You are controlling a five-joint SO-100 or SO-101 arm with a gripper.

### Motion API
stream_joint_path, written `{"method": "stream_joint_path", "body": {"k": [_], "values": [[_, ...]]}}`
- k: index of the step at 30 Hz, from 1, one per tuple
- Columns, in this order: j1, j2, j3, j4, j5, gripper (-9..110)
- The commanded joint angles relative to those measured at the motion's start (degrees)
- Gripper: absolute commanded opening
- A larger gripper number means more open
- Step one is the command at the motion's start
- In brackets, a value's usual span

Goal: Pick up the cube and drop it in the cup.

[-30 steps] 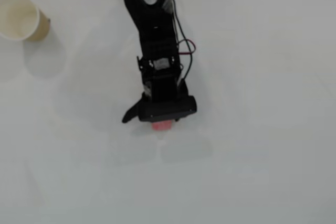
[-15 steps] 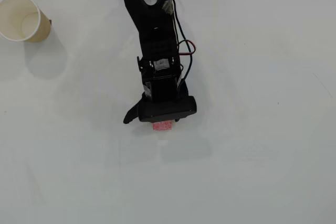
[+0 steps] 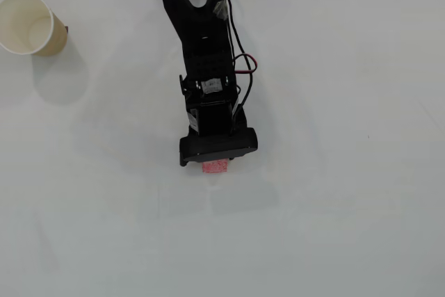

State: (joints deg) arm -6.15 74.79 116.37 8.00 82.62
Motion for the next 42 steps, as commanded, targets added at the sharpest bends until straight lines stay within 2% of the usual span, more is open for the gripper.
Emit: {"method": "stream_joint_path", "body": {"k": [1, 17, 42], "values": [[0.7, 2.81, -6.42, 1.05, -0.62, 28], [1.32, 3.52, -6.33, 3.25, -0.62, 8], [1.58, 7.12, -7.03, 2.99, -0.7, 4]]}}
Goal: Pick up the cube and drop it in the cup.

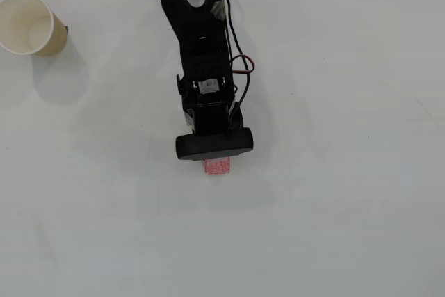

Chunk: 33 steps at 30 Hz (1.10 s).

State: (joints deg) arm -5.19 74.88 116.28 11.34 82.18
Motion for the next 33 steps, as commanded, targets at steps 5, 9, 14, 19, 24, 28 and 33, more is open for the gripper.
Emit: {"method": "stream_joint_path", "body": {"k": [5, 9, 14, 19, 24, 28, 33], "values": [[0.44, 10.55, -6.5, 0.18, -0.26, 2], [0.53, 14.33, -5.1, 1.05, -0.35, 2], [1.14, 20.3, -2.81, 2.72, -0.35, 2], [2.2, 27.25, -0.26, 4.31, -0.44, 2], [3.6, 34.63, 2.99, 7.03, -0.53, 2], [5.1, 41.66, 6.5, 8.35, -0.7, 1], [7.12, 49.48, 10.37, 10.11, -1.05, 1]]}}
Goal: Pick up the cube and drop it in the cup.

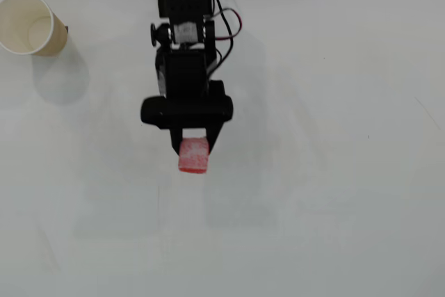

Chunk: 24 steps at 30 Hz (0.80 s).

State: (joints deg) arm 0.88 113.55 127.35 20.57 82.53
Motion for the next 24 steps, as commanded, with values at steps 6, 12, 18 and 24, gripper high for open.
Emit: {"method": "stream_joint_path", "body": {"k": [6, 12, 18, 24], "values": [[3.43, 17.31, 2.11, 2.9, -1.58, 0], [7.12, 22.85, 2.29, 4.66, -1.67, 0], [14.68, 28.74, 2.72, 8.61, -2.37, 0], [23.2, 32.17, 4.31, 10.63, -5.1, 0]]}}
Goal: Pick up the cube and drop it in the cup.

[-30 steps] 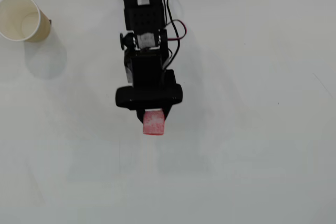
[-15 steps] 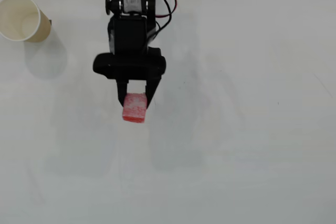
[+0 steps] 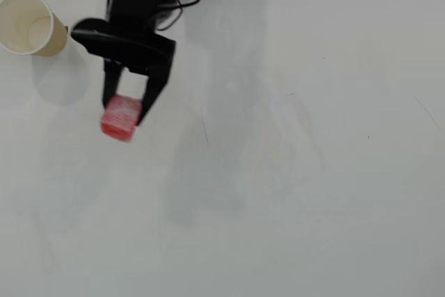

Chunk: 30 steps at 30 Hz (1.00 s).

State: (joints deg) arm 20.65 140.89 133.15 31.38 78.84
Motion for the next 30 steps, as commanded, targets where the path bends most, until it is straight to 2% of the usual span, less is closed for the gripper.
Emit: {"method": "stream_joint_path", "body": {"k": [1, 30], "values": [[4.75, 5.19, -1.49, -0.09, -1.49, 0], [38.41, 11.69, -2.2, 1.85, -1.67, 0]]}}
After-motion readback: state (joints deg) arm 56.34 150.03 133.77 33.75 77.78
